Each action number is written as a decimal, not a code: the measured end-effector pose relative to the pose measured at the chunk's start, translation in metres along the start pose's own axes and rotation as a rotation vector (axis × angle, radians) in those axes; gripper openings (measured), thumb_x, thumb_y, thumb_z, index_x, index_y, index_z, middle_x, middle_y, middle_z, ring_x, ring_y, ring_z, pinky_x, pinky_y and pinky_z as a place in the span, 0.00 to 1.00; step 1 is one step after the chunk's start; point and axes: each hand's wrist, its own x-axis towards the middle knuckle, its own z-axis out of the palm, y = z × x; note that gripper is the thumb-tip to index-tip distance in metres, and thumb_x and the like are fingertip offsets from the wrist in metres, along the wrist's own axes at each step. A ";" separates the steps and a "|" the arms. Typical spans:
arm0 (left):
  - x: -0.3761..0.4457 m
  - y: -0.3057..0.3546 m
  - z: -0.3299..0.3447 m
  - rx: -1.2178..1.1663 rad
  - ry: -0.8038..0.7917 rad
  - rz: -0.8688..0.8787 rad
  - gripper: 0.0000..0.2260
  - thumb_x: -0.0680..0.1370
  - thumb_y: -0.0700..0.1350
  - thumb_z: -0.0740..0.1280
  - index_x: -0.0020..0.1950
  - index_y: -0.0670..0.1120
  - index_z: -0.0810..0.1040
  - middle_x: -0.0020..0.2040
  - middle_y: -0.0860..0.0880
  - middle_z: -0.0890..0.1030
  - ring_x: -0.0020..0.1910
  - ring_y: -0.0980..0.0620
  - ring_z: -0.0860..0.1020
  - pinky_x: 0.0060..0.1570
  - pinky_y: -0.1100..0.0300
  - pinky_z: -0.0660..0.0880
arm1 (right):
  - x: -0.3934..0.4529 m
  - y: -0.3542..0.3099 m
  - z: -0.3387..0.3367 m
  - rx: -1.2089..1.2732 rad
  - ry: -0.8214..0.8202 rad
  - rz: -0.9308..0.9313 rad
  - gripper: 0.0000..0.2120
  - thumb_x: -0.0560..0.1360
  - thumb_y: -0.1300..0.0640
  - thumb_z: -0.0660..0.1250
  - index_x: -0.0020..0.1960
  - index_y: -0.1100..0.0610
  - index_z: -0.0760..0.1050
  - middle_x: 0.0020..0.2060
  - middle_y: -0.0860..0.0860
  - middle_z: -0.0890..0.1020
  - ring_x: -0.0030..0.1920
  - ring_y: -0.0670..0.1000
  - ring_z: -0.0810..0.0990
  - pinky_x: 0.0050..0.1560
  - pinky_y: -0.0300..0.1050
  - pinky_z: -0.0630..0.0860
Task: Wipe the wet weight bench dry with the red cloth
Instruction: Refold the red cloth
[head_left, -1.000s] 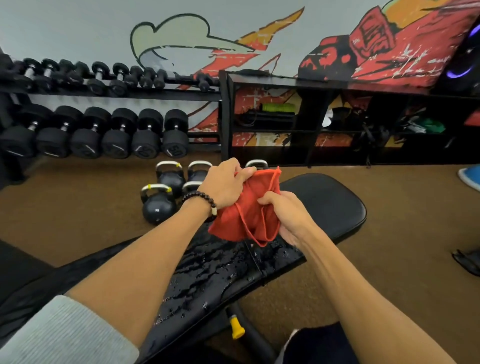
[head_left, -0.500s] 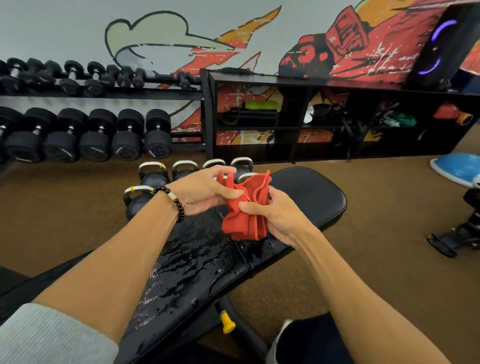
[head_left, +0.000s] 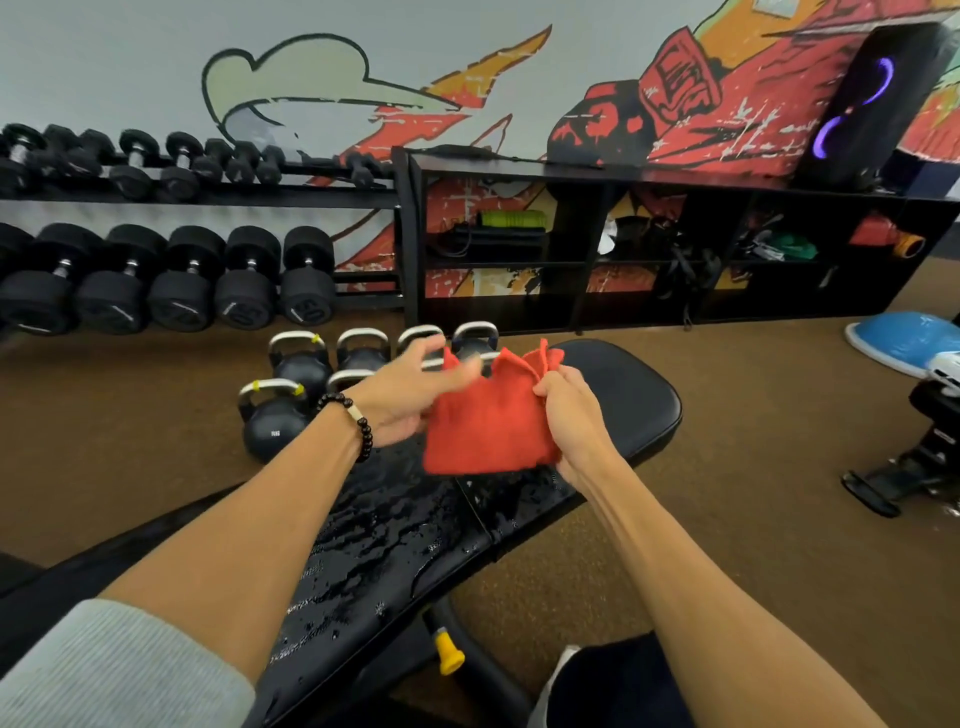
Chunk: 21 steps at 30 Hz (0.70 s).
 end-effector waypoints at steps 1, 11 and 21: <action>0.000 -0.005 0.000 0.091 -0.056 -0.043 0.26 0.76 0.42 0.73 0.69 0.56 0.67 0.58 0.46 0.81 0.48 0.50 0.83 0.44 0.54 0.81 | -0.001 0.000 0.000 -0.011 0.005 -0.003 0.09 0.80 0.52 0.63 0.59 0.52 0.71 0.41 0.46 0.78 0.41 0.48 0.78 0.41 0.45 0.75; 0.002 0.001 0.007 0.254 0.088 0.206 0.09 0.82 0.47 0.65 0.60 0.49 0.82 0.43 0.50 0.81 0.38 0.56 0.78 0.39 0.61 0.77 | 0.005 0.002 0.001 -0.231 0.032 -0.208 0.10 0.85 0.55 0.56 0.54 0.47 0.75 0.45 0.46 0.82 0.36 0.45 0.77 0.34 0.43 0.74; 0.007 0.022 -0.007 0.617 0.011 0.306 0.10 0.73 0.46 0.77 0.53 0.52 0.86 0.48 0.53 0.84 0.51 0.54 0.82 0.56 0.57 0.79 | 0.025 -0.013 -0.031 -0.126 -0.316 -0.103 0.08 0.81 0.58 0.66 0.56 0.56 0.83 0.57 0.54 0.83 0.55 0.50 0.83 0.51 0.44 0.80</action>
